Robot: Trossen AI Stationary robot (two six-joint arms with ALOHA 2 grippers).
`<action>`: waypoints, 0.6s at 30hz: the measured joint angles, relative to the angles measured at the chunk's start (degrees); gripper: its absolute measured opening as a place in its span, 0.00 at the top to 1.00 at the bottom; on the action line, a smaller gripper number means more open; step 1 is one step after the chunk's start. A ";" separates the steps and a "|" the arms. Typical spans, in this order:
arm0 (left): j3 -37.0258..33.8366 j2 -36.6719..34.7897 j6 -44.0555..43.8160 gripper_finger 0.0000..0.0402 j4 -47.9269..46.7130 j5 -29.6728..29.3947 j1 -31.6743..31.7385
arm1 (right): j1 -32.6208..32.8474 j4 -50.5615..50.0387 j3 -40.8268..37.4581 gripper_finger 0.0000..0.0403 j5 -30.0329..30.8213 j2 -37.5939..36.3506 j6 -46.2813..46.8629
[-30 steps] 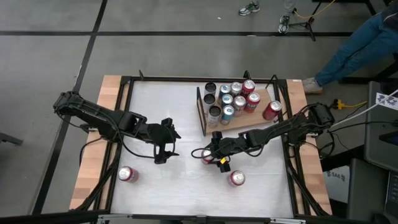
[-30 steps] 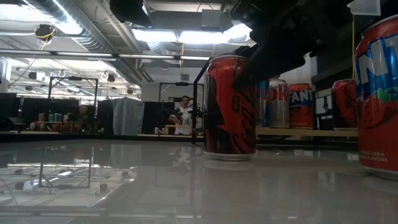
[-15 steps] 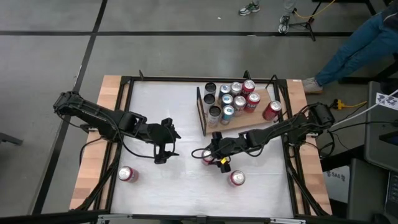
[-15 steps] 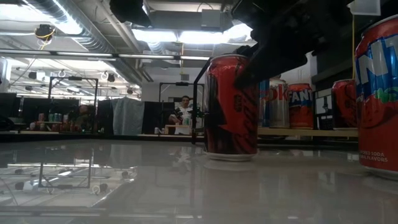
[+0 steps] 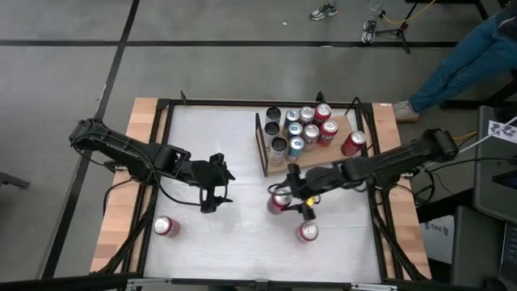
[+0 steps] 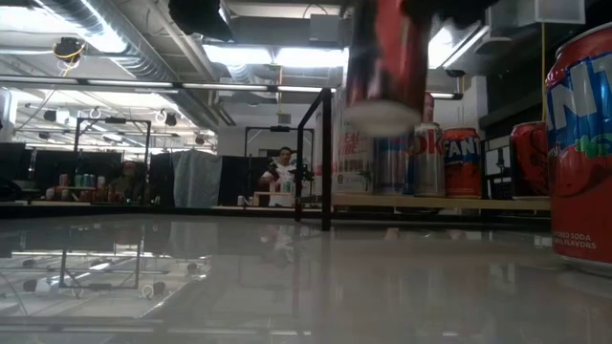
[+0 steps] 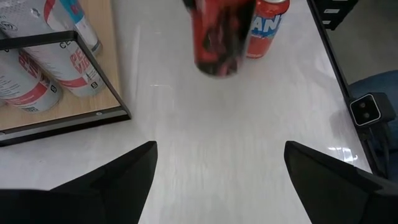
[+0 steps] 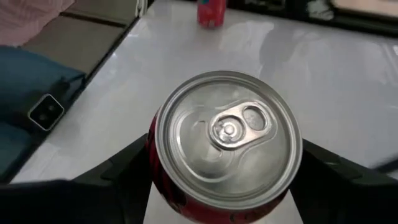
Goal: Place canned beverage on shelf
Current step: Put the red soda can on the shelf aligned with the other red soda can
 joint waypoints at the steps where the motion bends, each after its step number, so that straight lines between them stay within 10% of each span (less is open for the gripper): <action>1: 0.00 0.00 0.00 0.15 0.03 0.00 0.00 | 0.00 -1.33 0.02 0.29 0.25 -1.63 0.18; 18: 0.00 0.00 0.00 0.15 0.28 -3.26 0.02 | -7.44 -19.61 0.12 0.29 10.22 -27.44 1.93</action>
